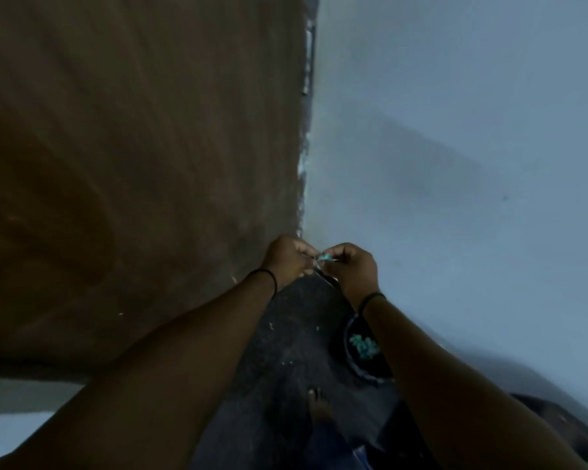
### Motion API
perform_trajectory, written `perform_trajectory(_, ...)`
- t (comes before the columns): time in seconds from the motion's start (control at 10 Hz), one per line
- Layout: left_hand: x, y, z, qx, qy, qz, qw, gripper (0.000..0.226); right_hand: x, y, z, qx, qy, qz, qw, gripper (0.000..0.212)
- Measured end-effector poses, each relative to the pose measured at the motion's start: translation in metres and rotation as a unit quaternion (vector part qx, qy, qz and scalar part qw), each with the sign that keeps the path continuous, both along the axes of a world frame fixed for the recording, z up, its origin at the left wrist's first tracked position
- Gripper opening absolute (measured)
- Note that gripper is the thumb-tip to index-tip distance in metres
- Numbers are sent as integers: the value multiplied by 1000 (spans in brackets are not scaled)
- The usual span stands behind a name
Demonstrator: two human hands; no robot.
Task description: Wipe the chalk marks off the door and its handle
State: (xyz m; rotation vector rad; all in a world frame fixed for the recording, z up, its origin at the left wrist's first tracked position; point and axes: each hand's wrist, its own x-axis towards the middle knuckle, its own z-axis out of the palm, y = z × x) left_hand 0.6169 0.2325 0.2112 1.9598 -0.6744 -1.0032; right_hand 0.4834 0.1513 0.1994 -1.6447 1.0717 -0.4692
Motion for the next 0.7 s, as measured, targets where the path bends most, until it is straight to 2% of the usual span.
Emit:
perform_trajectory(0.2, -73, -81, -86, 38, -10, -120, 992, 23, -79, -48, -71, -24, 92, -76, 993, 14)
perform_trajectory(0.3, -104, -113, -130, 78, -7, -187, 979, 20, -110, -68, -111, 7, 126, -110, 986, 16)
perform_trajectory(0.4, -124, -134, -175, 123, -34, -264, 956, 13, -131, -86, -158, 23, 159, -106, 981, 18)
perform_trajectory(0.5, -133, -144, -215, 172, -76, -336, 923, 15, -147, -101, -200, 27, 220, -49, 974, 34)
perform_trajectory(0.6, -134, -143, -245, 191, -98, -358, 909, 33, -161, -107, -226, 13, 252, -54, 966, 38)
perform_trajectory(0.7, -129, -140, -251, 173, -127, -323, 921, 42, -164, -108, -232, -10, 257, -90, 962, 27)
